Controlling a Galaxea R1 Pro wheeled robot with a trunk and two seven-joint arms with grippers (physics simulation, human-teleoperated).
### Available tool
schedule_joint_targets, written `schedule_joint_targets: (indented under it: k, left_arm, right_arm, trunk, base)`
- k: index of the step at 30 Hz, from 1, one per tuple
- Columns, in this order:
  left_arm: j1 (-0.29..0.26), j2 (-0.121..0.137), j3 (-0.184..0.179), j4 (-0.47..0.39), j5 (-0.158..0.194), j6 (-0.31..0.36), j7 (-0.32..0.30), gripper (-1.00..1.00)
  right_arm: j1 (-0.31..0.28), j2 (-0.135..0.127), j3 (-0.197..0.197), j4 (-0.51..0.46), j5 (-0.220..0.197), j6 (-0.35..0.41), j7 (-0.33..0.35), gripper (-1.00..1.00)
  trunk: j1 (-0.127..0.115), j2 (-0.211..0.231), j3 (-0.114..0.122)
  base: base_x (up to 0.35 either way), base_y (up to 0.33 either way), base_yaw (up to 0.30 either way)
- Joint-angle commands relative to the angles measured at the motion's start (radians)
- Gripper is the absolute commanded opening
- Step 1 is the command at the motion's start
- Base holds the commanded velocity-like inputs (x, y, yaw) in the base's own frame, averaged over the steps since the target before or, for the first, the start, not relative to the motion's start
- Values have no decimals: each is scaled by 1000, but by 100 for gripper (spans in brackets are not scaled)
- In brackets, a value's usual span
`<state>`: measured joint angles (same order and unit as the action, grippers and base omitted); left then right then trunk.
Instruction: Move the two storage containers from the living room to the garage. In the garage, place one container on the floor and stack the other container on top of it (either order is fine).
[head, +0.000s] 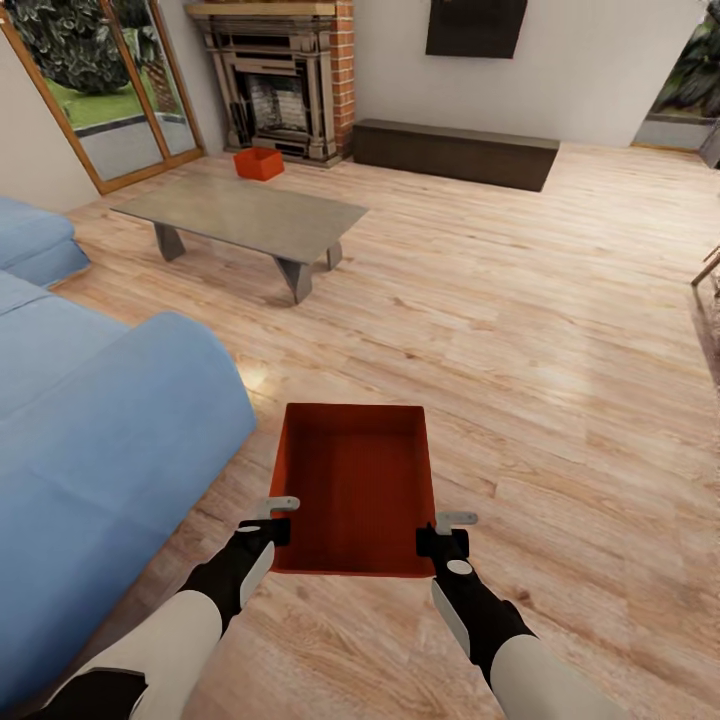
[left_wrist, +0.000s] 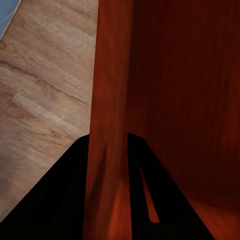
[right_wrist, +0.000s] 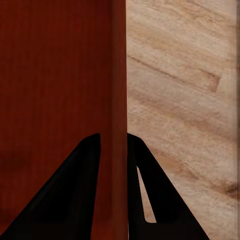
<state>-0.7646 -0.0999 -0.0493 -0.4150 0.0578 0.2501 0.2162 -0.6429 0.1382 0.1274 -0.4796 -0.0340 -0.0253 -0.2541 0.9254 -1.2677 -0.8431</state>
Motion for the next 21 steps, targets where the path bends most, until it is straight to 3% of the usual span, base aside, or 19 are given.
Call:
schedule_joint_targets:
  k: [1, 21]
  left_arm:
    - [1, 5, -11, 1, 19, 6, 8, -100]
    - [1, 5, -10, 1, 19, 6, 8, -100]
  right_arm:
    - [-1, -11, -23, -21, 9, -2, -5, -100]
    - [-1, -11, -23, -21, 9, -1, -5, -100]
  trunk:
    - [0, 0, 1]
    - [0, 0, 28]
  base:
    - [0, 0, -138]
    - [0, 0, -138]
